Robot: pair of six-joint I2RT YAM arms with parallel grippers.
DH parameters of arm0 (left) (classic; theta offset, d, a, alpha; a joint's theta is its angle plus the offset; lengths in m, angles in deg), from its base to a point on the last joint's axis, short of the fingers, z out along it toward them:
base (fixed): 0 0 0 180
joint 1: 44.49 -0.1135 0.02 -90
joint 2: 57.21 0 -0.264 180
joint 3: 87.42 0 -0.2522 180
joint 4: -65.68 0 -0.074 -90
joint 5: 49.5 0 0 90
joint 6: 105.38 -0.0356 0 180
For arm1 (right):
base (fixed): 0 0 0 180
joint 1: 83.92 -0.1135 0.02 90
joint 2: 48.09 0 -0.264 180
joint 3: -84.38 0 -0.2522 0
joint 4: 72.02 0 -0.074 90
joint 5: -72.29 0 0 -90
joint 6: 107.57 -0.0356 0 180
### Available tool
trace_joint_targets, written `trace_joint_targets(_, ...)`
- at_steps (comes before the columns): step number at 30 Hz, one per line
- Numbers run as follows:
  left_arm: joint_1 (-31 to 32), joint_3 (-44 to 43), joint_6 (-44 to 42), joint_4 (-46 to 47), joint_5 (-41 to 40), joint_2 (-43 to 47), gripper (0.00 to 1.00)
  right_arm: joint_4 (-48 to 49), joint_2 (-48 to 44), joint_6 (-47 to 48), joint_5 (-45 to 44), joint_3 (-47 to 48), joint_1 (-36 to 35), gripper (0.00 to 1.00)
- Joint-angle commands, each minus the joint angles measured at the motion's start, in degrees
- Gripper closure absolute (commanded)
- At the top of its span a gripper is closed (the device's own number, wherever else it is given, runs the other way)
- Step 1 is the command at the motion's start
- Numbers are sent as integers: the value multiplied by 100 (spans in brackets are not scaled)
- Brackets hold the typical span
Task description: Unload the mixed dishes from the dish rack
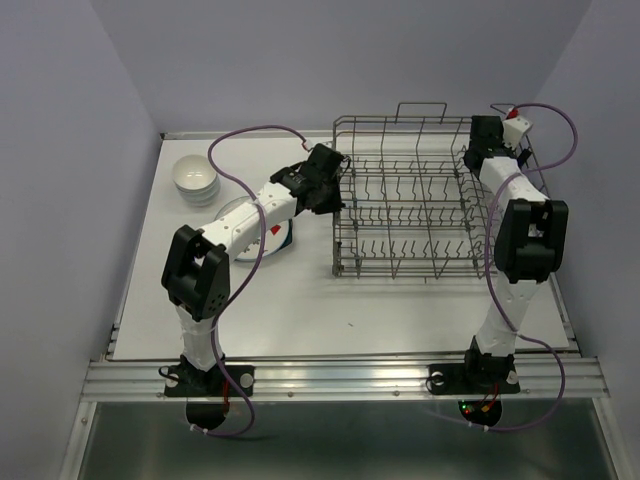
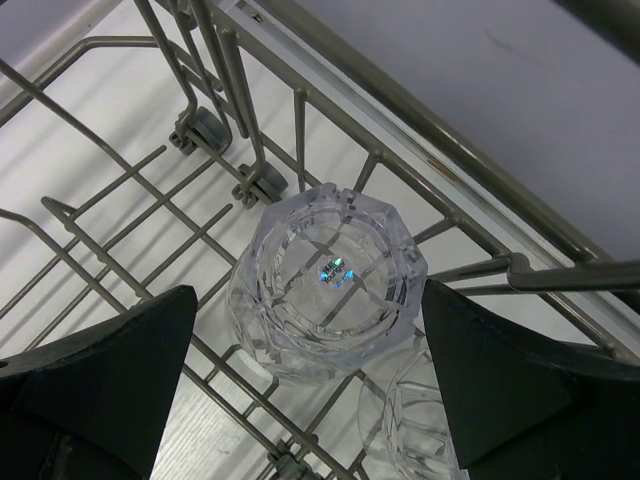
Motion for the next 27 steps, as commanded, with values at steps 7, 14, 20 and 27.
trace_joint_targets(7, 35, 194, -174, -53, 145, 125, 100, 233, 335, -132, -327, 299, 159, 25)
trace_joint_targets(14, 61, 124, -165, -53, 171, 64, 100, 330, 169, 25, -485, 343, 159, 51)
trace_joint_targets(20, 114, 1, -148, -44, 215, 11, 100, 584, -174, 446, -353, 361, 159, 66)
trace_joint_targets(27, 202, -183, -104, 0, 233, -7, 100, 1129, -632, 1018, -160, 45, 159, 87)
